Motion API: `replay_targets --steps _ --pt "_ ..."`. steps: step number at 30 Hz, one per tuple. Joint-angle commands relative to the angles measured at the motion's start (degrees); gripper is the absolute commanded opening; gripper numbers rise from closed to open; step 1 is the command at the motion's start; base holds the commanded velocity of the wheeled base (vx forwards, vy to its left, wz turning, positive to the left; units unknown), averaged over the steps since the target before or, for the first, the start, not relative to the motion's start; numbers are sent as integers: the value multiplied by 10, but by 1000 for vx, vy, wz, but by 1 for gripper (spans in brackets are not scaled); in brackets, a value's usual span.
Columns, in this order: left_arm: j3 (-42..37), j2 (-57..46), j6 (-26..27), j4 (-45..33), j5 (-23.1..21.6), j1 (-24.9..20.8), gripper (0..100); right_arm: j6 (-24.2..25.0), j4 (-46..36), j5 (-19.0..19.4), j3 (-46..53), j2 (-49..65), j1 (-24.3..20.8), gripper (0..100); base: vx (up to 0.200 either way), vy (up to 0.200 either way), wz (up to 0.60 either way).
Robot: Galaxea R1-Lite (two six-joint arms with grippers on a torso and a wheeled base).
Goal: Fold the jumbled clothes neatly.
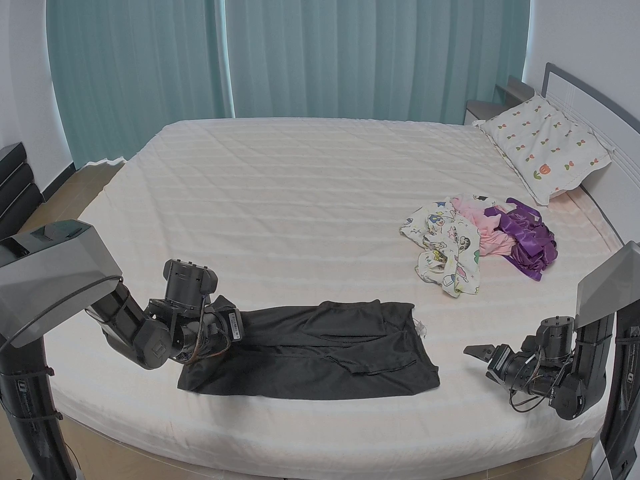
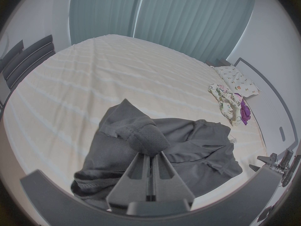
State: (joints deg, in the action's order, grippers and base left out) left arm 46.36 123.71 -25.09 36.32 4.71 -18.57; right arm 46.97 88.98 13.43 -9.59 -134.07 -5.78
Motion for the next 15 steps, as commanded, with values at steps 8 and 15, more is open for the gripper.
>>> replay_targets --steps 8,15 --pt "58 10 -43 -38 11 -54 0 2 8 0 5 3 2 100 0 -200 0" --pt "113 34 -66 -71 15 -78 0 2 8 0 5 7 2 100 0 -200 0"
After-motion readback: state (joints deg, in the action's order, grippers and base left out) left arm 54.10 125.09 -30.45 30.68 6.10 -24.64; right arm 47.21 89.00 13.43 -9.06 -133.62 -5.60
